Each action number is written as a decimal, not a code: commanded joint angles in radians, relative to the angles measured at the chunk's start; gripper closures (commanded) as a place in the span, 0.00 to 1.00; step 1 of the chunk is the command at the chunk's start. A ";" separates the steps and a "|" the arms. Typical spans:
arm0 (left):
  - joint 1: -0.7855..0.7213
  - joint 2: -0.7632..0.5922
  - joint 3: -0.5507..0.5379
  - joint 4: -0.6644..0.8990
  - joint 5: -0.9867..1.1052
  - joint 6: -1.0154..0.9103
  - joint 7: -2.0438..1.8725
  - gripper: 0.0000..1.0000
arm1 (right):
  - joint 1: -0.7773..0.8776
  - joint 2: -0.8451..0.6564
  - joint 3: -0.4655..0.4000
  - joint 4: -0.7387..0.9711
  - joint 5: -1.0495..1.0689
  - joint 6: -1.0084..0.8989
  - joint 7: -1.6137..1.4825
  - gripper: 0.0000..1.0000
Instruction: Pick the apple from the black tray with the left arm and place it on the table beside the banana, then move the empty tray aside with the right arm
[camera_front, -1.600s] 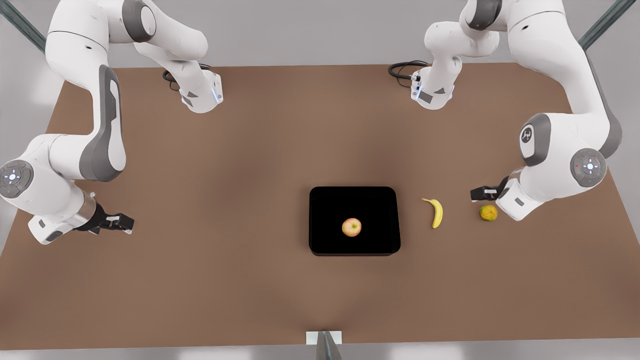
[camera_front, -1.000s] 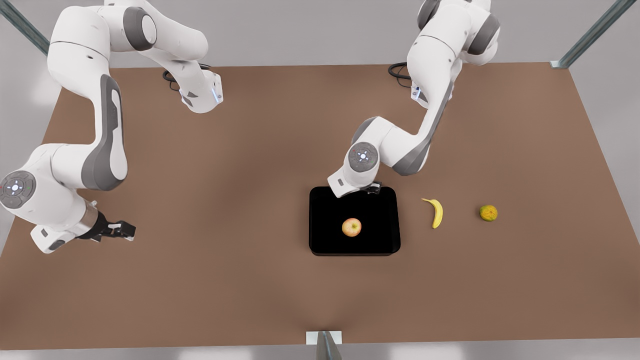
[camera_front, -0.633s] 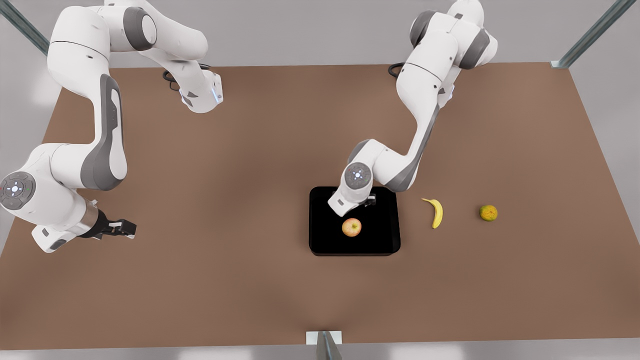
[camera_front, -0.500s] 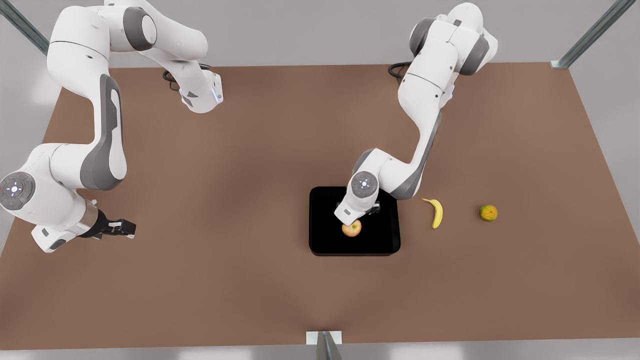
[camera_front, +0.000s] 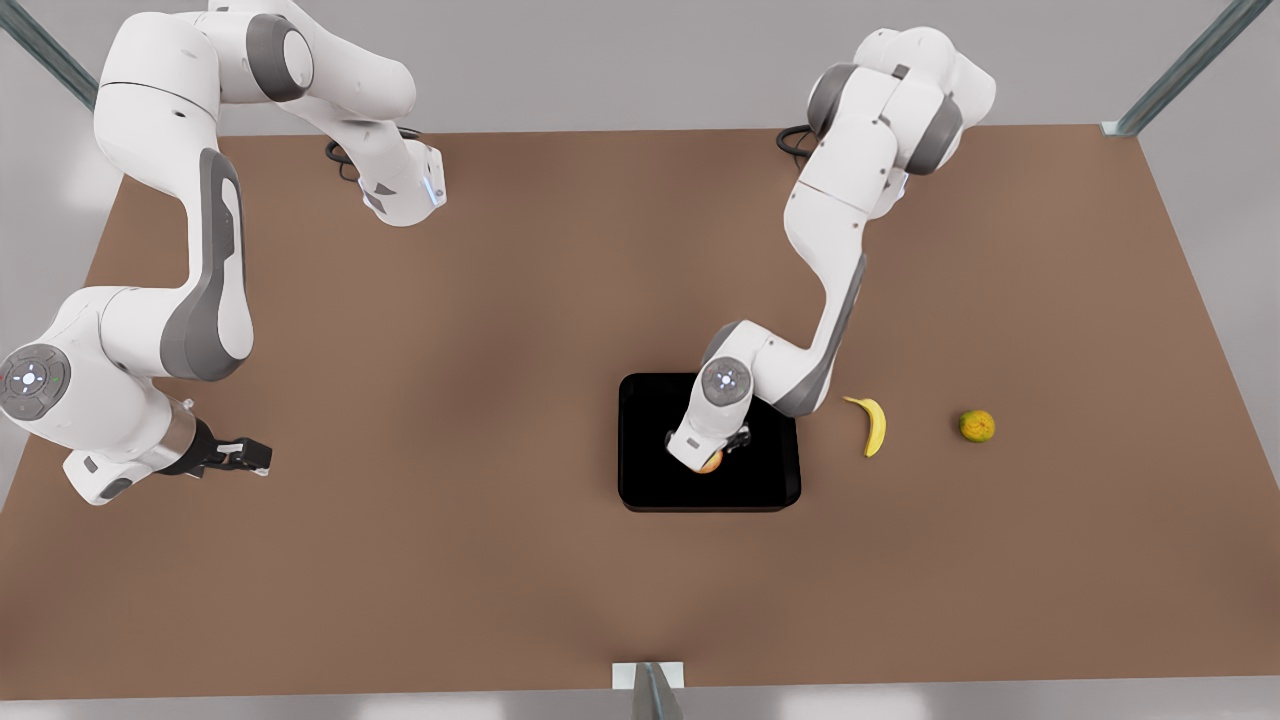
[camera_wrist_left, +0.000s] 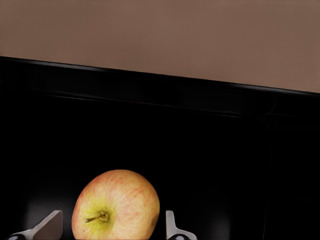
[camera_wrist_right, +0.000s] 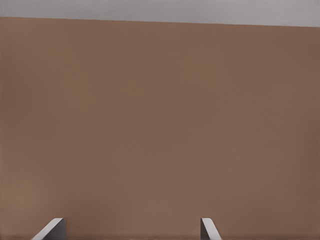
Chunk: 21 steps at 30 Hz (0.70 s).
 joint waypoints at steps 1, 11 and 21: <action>0.000 0.006 0.001 0.002 0.005 0.046 -0.078 0.00 | 0.000 -0.001 0.000 0.001 0.001 -0.001 -0.002 0.00; 0.000 0.032 0.007 0.000 0.026 0.067 -0.084 0.29 | 0.000 -0.001 0.000 0.000 0.001 -0.001 -0.002 0.00; 0.173 -0.224 0.029 0.008 0.041 -0.405 0.347 0.28 | 0.000 -0.001 0.000 0.001 -0.001 -0.001 -0.002 0.00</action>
